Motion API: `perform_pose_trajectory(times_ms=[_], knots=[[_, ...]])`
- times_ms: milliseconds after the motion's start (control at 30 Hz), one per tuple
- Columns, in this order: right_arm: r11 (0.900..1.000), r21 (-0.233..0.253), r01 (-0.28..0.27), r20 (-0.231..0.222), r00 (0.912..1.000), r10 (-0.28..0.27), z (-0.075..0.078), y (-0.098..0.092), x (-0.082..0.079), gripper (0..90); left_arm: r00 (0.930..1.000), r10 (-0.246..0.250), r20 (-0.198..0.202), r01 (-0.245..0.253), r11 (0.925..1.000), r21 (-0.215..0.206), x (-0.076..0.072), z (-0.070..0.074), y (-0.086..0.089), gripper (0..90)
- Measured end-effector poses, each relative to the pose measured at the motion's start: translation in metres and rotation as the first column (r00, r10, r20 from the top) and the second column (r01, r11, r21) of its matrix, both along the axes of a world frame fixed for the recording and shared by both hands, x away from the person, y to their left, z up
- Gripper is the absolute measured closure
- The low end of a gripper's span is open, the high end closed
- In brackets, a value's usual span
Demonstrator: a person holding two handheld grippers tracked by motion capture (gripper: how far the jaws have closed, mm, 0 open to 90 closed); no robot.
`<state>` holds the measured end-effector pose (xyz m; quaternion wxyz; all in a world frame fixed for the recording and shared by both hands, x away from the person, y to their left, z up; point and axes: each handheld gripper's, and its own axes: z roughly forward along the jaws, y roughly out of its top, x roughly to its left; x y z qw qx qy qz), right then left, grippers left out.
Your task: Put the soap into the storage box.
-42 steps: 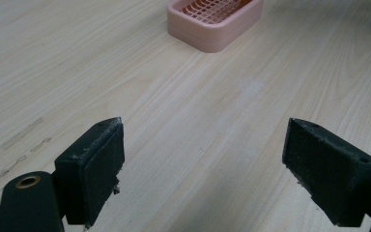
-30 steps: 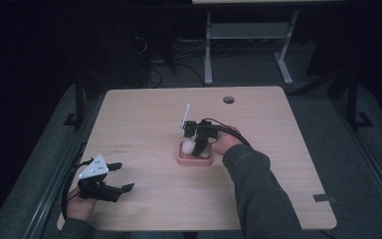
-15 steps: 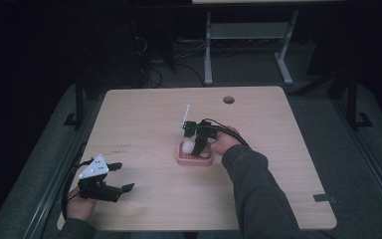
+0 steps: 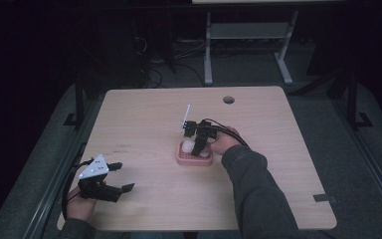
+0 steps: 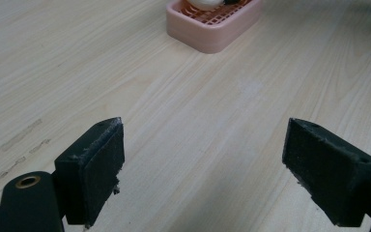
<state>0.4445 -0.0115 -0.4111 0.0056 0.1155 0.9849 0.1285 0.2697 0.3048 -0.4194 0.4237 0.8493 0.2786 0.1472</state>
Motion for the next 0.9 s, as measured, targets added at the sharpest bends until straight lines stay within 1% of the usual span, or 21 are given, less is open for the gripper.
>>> perform_pose_trajectory(times_ms=[167, 400, 500, 667, 800, 867, 900], knots=[[1.000, 0.003, -0.003, -0.004, 1.0000, 0.003, -0.0023, 0.0017, -0.0001, 49.3, 1.0000, 0.000, 0.000, 0.000, 1.0000, -0.001, 0.0000, 0.0000, 0.0002, 14.8], [1.000, -0.002, -0.009, 0.000, 1.0000, 0.009, -0.0039, 0.0036, -0.0005, 49.2, 1.0000, -0.001, 0.000, 0.001, 1.0000, 0.000, 0.0001, 0.0000, 0.0004, 14.8], [1.000, 0.001, -0.019, 0.005, 0.9998, 0.019, -0.0042, 0.0037, -0.0008, 49.2, 1.0000, 0.000, 0.000, 0.000, 1.0000, -0.001, 0.0001, -0.0001, 0.0001, 14.8], [1.000, -0.015, -0.028, 0.008, 0.9996, 0.028, -0.0064, 0.0052, -0.0017, 49.1, 1.0000, -0.001, -0.001, 0.001, 1.0000, -0.001, 0.0001, -0.0002, 0.0000, 14.8], [0.999, -0.013, -0.029, 0.007, 0.9996, 0.029, -0.0074, 0.0057, -0.0018, 49.1, 1.0000, -0.002, 0.000, 0.002, 1.0000, 0.001, 0.0003, -0.0002, 0.0003, 14.8], [0.999, -0.019, -0.033, 0.016, 0.9993, 0.034, -0.0083, 0.0069, -0.0024, 49.1, 1.0000, -0.001, 0.000, 0.001, 1.0000, 0.002, 0.0002, -0.0002, 0.0004, 14.8], [0.999, -0.021, -0.031, 0.012, 0.9994, 0.032, -0.0084, 0.0073, -0.0027, 49.1, 1.0000, -0.001, 0.000, 0.001, 1.0000, 0.001, 0.0002, -0.0001, 0.0005, 14.8]])
